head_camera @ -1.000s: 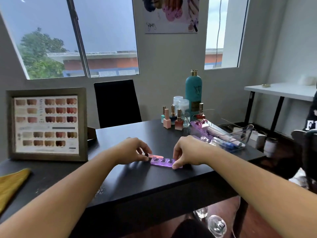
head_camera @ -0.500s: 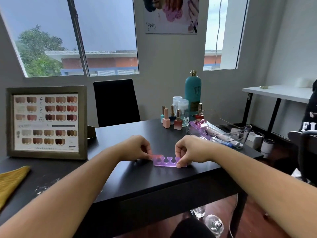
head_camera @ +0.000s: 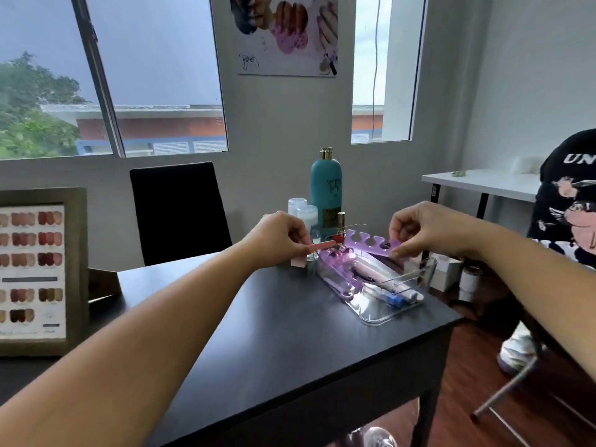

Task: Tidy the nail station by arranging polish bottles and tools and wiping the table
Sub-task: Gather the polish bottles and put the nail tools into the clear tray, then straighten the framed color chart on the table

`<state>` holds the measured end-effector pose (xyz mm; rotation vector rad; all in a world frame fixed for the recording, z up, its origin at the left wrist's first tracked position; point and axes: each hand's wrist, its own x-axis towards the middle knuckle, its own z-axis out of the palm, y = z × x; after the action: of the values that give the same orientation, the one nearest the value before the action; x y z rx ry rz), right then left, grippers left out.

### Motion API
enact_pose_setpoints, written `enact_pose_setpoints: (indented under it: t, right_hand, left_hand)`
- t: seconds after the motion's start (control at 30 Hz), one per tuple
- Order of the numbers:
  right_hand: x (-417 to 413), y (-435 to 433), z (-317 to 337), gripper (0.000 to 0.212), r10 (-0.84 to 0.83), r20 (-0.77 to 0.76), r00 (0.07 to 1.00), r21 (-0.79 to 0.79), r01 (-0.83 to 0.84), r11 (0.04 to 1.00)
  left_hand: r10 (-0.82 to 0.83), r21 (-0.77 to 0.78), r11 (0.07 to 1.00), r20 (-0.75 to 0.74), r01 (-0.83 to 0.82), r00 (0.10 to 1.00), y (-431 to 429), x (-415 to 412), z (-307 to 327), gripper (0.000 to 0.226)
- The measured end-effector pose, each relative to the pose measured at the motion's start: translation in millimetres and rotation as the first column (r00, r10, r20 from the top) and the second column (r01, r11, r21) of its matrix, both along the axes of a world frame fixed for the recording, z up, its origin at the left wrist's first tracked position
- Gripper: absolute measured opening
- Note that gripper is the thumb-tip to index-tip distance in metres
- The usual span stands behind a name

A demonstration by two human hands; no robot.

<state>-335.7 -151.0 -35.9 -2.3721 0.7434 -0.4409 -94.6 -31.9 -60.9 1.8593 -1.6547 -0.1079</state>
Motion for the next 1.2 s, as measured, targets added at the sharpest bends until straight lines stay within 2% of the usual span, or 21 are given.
enact_pose_setpoints:
  t: [0.1,0.3,0.43,0.53,0.67,0.8,1.03,1.2]
  right_hand:
    - [-4.0,-20.4,-4.7,0.020,-0.001,-0.064,0.998,0.002,0.001,1.000]
    - [8.6,-36.1,-16.9,0.022,0.054,-0.276,0.960,-0.008,-0.058,0.998]
    - [18.1,-33.9,-25.3,0.021,0.099,-0.332,0.938,0.050,-0.087,0.995]
    - [22.3,-31.9,-28.2,0.018,0.084,-0.344,0.935,0.024,-0.081,0.996]
    - [21.8,-30.6,-22.0,0.021,-0.026,-0.268,0.963,-0.129,-0.009,0.992]
    - [25.7,-22.6,-15.3,0.017,-0.062,-0.157,0.986,-0.197,0.030,0.980]
    - [68.3,25.8,-8.1,0.013,0.055,0.076,0.996,-0.189,-0.040,0.981]
    - [140.4,78.0,-23.7,0.014,0.210,0.181,0.961,-0.178,-0.178,0.968]
  left_hand:
    - [-0.033,-0.025,0.999,0.001,0.033,0.999,-25.6,-15.0,-0.6,0.013]
    - [-0.104,0.067,0.993,0.075,0.099,0.992,-61.7,-30.2,-15.5,0.012]
    - [-0.150,0.108,0.984,0.090,0.140,0.985,-69.2,-31.0,-23.4,0.016]
    - [-0.198,0.157,0.972,0.129,0.177,0.972,-69.0,-31.3,-26.0,0.012]
    - [-0.177,0.100,0.981,0.142,0.164,0.974,-62.8,-25.7,-24.7,0.013]
    - [-0.137,0.069,0.989,0.128,0.129,0.982,-43.7,-17.3,-16.9,0.010]
    - [0.019,-0.107,0.994,0.086,-0.010,0.996,37.1,14.7,6.4,0.007]
    - [0.153,-0.149,0.978,0.058,-0.143,0.986,128.9,56.4,-1.1,0.003]
